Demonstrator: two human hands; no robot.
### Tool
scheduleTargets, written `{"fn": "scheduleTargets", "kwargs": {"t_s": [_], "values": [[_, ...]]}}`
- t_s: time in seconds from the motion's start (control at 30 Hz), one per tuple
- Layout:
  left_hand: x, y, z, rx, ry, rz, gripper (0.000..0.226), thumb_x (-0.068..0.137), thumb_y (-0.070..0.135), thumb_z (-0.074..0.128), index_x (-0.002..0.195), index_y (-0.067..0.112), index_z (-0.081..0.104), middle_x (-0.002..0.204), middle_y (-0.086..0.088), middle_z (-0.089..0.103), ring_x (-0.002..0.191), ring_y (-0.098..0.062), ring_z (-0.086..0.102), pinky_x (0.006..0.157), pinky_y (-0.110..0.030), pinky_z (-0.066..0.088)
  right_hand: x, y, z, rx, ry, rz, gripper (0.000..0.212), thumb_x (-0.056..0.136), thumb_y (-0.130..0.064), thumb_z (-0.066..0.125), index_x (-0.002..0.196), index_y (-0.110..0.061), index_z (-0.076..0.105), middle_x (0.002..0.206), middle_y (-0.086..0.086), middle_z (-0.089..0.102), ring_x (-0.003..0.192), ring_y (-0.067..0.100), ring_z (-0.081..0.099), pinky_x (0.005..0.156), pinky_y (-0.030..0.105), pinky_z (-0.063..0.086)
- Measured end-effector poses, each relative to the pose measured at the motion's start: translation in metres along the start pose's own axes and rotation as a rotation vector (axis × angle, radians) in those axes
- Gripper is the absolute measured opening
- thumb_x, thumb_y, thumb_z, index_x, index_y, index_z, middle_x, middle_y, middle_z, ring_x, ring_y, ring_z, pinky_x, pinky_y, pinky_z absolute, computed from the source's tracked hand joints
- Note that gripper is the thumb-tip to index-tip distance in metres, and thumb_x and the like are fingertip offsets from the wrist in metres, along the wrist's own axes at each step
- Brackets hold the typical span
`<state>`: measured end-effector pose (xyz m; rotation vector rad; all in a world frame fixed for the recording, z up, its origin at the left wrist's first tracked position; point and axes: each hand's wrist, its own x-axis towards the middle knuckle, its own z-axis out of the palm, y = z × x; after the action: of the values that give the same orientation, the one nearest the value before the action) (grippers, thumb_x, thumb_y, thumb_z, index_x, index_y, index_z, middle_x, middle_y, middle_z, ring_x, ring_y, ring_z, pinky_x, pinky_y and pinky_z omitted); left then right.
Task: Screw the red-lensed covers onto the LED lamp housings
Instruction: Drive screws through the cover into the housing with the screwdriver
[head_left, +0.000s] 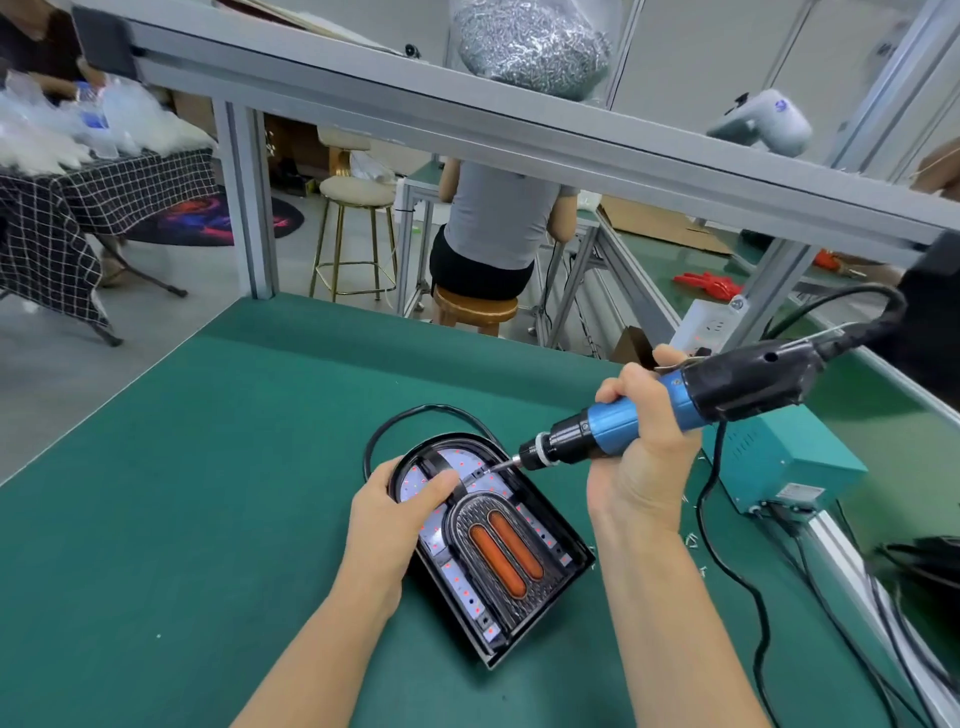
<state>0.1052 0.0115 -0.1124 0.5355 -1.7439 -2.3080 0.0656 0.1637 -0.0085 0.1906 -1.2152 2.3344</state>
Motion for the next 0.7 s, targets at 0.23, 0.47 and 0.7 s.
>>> {"fn": "scheduleTargets", "kwargs": {"t_s": [0.23, 0.47, 0.7], "values": [[0.003, -0.004, 0.000, 0.000, 0.022, 0.015, 0.034, 0.072, 0.021, 0.081, 0.102, 0.018, 0.068, 0.093, 0.002, 0.075, 0.090, -0.018, 0.070, 0.082, -0.033, 0.053, 0.000, 0.008, 0.003, -0.047, -0.050, -0.005, 0.025, 0.074, -0.006, 0.063, 0.093, -0.020, 0.055, 0.061, -0.009, 0.057, 0.058, 0.012, 0.054, 0.058, 0.020, 0.047], [0.003, -0.005, 0.000, 0.019, 0.018, 0.043, 0.036, 0.072, 0.022, 0.081, 0.104, 0.018, 0.068, 0.095, 0.004, 0.074, 0.091, -0.016, 0.070, 0.086, -0.034, 0.053, 0.001, 0.011, 0.006, -0.059, -0.065, -0.002, 0.026, 0.074, -0.005, 0.062, 0.093, -0.021, 0.056, 0.062, -0.008, 0.058, 0.058, 0.012, 0.054, 0.058, 0.020, 0.047], [0.001, -0.005, 0.002, 0.036, 0.024, 0.084, 0.030, 0.073, 0.020, 0.080, 0.100, 0.019, 0.070, 0.092, 0.005, 0.075, 0.087, -0.012, 0.070, 0.079, -0.027, 0.052, 0.001, 0.014, 0.012, -0.095, -0.123, -0.017, 0.026, 0.072, -0.004, 0.061, 0.083, -0.028, 0.061, 0.059, -0.010, 0.055, 0.062, 0.017, 0.050, 0.063, 0.025, 0.044]]}}
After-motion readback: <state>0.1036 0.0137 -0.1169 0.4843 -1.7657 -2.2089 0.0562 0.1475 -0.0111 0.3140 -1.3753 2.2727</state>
